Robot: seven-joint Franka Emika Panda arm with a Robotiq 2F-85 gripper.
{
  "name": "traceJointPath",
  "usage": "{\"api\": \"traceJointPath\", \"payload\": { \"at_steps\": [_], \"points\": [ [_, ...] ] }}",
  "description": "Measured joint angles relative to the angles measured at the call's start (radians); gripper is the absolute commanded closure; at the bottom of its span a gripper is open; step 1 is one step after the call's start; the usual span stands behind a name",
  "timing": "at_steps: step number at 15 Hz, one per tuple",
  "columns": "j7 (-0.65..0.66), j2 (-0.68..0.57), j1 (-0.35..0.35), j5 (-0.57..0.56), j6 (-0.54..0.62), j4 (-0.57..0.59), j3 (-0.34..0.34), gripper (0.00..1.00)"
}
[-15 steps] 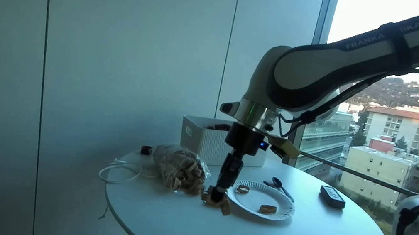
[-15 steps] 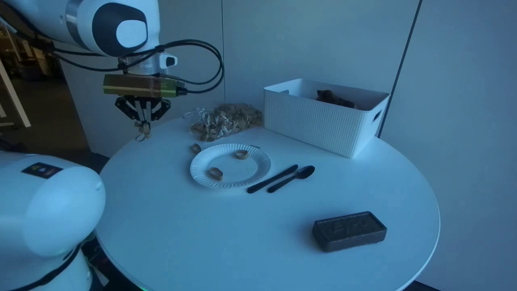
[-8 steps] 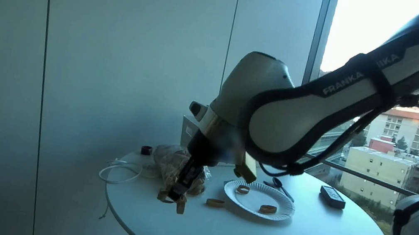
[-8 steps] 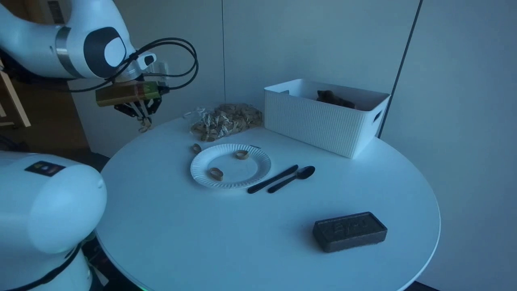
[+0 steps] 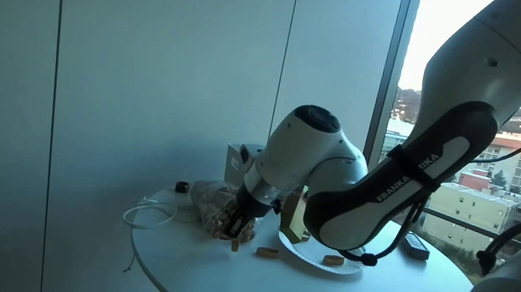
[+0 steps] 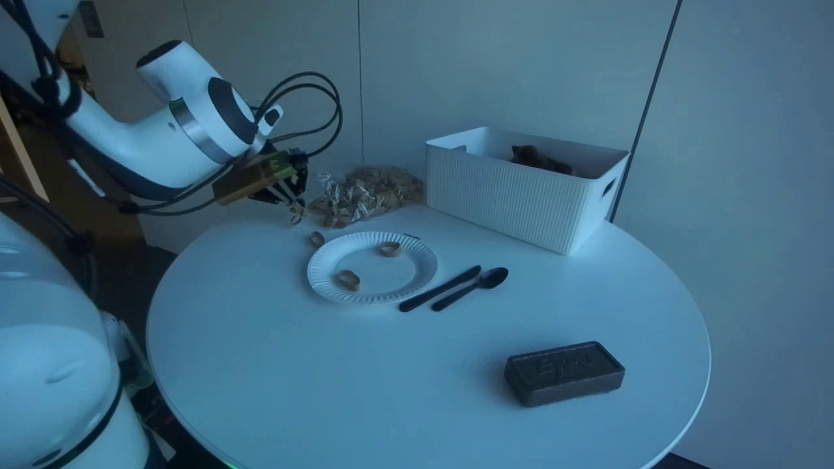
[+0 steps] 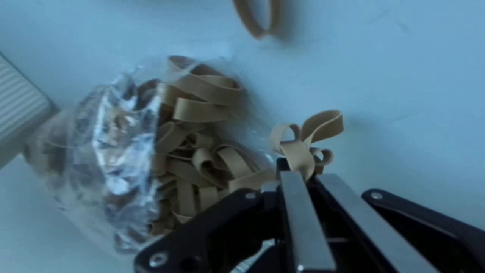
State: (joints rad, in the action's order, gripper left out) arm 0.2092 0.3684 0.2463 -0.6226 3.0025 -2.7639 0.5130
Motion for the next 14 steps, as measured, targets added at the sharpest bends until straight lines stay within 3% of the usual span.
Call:
{"api": "traceJointPath", "payload": {
  "at_steps": [3,5,6,9,13,14],
  "points": [
    [0.155,0.039,0.194,-0.170,0.009,0.007,0.123,0.59],
    [0.207,0.043,0.239,-0.213,-0.036,0.004,0.175,0.44],
    [0.203,0.032,0.228,-0.210,-0.088,0.000,0.180,0.35],
    [0.056,-0.026,0.126,-0.104,-0.156,0.006,0.099,0.26],
    [-0.178,-0.062,-0.117,0.053,-0.158,0.009,-0.165,0.00],
    [-0.225,-0.058,-0.167,0.101,-0.161,0.010,-0.217,0.00]
  ]
}}
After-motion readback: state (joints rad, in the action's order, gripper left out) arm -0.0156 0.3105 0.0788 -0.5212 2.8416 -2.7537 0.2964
